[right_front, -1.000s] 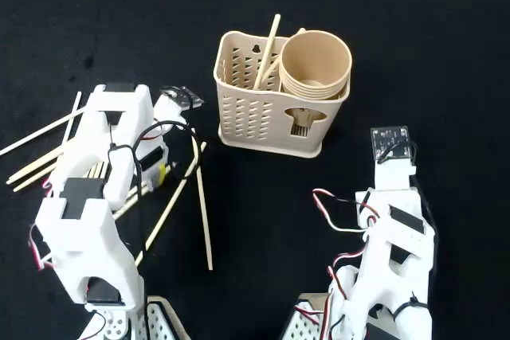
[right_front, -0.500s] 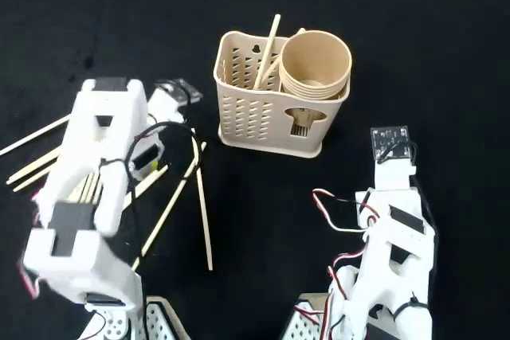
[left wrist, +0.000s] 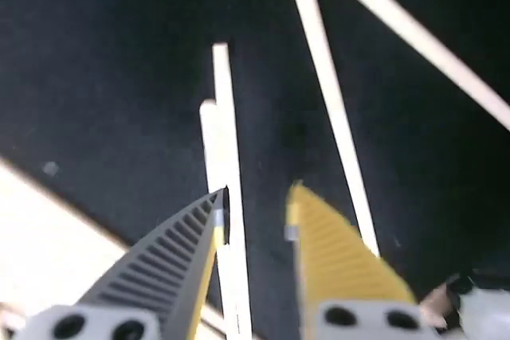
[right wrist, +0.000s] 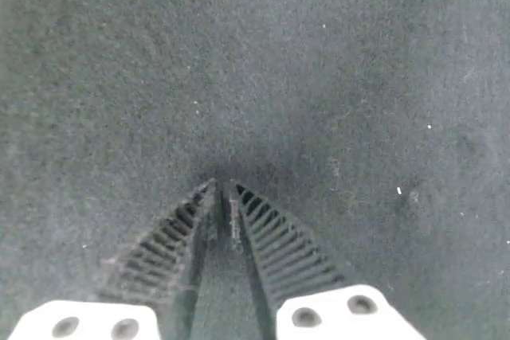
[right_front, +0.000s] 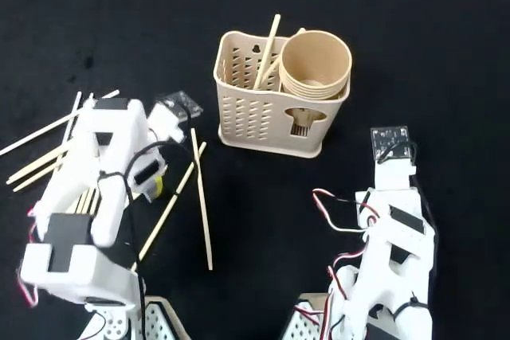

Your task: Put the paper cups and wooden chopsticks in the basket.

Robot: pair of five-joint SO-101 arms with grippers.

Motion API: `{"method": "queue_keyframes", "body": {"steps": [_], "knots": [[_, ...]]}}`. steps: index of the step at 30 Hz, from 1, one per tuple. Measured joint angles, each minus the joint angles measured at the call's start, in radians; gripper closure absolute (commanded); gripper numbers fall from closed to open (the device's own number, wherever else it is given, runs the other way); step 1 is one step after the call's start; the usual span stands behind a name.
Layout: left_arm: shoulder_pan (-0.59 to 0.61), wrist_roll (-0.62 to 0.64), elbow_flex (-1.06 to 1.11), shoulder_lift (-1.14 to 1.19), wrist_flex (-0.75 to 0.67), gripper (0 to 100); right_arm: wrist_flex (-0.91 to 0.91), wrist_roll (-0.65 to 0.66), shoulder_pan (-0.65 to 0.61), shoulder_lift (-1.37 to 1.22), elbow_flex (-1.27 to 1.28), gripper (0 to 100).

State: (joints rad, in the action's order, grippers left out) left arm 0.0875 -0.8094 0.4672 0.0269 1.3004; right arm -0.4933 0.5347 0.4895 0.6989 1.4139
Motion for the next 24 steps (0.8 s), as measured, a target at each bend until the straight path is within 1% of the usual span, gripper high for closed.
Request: {"method": "queue_keyframes", "body": {"steps": [2,4,6,7,13,17,24], "knots": [[0.0,-0.003,0.026,0.046,-0.068,86,0.0,0.0,0.0,0.0,0.0,98.0],[0.0,-0.003,0.028,0.084,-0.112,90,0.0,0.0,0.0,0.0,0.0,98.0],[0.0,-0.005,0.028,0.11,-0.133,97,0.0,0.0,0.0,0.0,0.0,98.0],[-0.002,-0.005,0.028,0.118,-0.133,98,0.0,0.0,0.0,0.0,0.0,98.0],[-0.003,-0.005,0.029,0.124,-0.133,97,0.0,0.0,0.0,0.0,0.0,98.0],[-0.005,-0.006,-0.006,0.132,-0.069,97,0.0,0.0,0.0,0.0,0.0,98.0],[-0.005,-0.006,-0.152,0.114,0.138,97,0.0,0.0,0.0,0.0,0.0,98.0]]}}
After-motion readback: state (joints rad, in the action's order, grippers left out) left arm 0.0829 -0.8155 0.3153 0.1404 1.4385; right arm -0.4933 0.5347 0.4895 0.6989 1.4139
